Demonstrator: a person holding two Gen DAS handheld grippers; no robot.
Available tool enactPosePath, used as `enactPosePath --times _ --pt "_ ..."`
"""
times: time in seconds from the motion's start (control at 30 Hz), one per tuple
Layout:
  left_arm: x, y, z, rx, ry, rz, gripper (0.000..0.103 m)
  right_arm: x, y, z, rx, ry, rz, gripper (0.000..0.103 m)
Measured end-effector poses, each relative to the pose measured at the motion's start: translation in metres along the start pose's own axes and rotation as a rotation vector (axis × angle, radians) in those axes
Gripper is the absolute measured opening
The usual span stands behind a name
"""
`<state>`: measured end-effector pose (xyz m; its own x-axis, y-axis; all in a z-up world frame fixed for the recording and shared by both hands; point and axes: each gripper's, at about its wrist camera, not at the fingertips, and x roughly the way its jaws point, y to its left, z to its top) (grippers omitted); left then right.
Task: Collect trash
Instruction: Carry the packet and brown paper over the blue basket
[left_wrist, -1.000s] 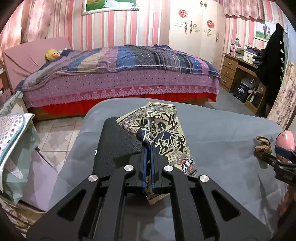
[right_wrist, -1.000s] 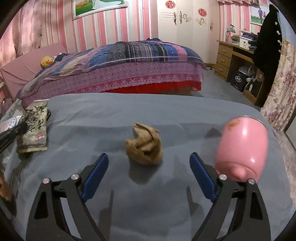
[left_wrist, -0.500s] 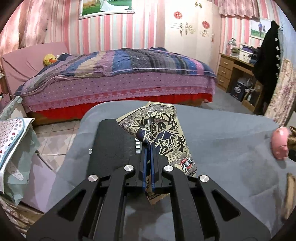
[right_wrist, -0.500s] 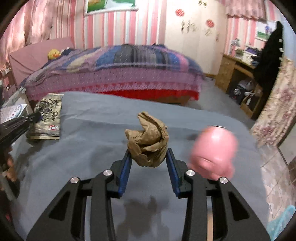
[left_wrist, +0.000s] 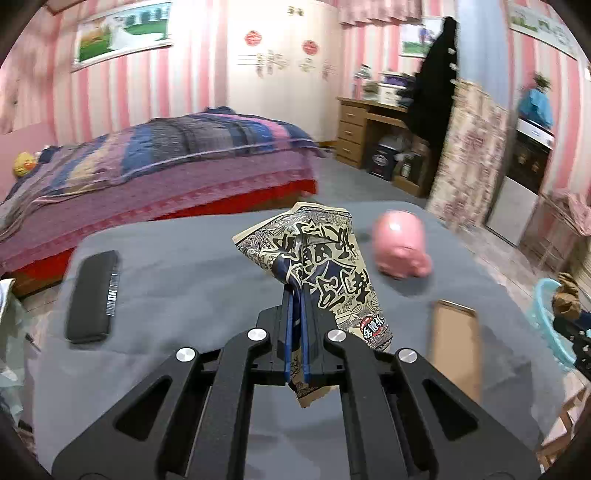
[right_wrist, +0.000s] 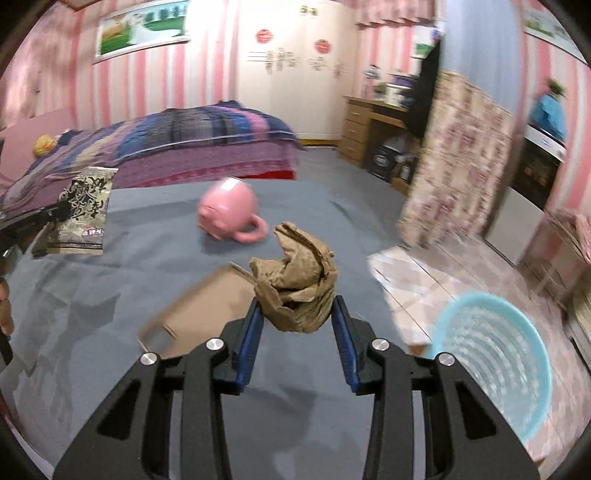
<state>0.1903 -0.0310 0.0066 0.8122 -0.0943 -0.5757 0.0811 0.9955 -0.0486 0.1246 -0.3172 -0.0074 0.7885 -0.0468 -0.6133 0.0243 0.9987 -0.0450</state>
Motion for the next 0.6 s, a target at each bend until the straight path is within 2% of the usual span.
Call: enactPosePath --times 0.13,0.4,0.6 --pt "0.005 -0.039 -0.004 -0.001 0.041 -0.079 0.003 -0.005 -0.032 -0.003 0.05 -0.017 -0.027 0.038" --pt "0.013 -0.103 -0.008 0.039 0.068 -0.145 0.003 -0.01 -0.079 -0.008 0.111 -0.05 -0.05 0.038" --pt "0.019 -0.15 -0.006 0.097 0.053 -0.183 0.003 -0.013 -0.125 -0.013 0.173 -0.061 -0.108 0.038"
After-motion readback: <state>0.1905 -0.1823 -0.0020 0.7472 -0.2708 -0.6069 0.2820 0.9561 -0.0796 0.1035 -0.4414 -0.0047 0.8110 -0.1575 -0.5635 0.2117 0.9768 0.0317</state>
